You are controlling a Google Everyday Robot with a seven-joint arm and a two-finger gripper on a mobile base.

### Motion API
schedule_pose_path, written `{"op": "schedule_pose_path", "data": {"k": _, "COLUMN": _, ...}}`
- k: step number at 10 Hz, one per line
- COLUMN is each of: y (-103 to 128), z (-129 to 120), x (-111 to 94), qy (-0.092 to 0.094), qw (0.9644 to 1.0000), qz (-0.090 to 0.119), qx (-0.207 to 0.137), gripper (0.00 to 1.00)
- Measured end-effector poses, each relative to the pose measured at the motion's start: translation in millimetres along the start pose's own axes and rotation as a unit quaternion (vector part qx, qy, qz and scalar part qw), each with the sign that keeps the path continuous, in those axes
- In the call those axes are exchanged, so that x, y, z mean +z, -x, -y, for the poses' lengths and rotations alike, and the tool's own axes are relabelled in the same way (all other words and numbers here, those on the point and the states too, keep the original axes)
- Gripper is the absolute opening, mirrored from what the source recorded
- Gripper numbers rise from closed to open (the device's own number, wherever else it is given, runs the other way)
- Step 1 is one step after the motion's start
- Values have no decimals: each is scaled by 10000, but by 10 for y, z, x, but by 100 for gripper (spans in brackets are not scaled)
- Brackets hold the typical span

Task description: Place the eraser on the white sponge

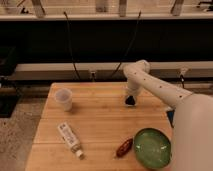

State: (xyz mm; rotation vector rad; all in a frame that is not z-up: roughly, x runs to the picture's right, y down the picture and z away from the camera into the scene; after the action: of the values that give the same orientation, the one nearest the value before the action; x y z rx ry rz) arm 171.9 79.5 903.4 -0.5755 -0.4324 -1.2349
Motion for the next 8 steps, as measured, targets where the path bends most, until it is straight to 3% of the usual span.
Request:
{"op": "schedule_pose_path", "data": {"k": 1, "y": -3, "z": -22, "x": 7, "qy": 1, "qw": 10000, "qz": 4, "qx": 22, "gripper": 63}}
{"op": "schedule_pose_path", "data": {"k": 3, "y": -10, "z": -22, "x": 5, "qy": -11, "qw": 10000, "qz": -9, "qx": 35, "gripper": 77}}
{"op": "schedule_pose_path", "data": {"k": 8, "y": -129, "z": -56, "x": -229, "qy": -26, "qw": 9997, "qz": -246, "qx": 74, "gripper": 80}}
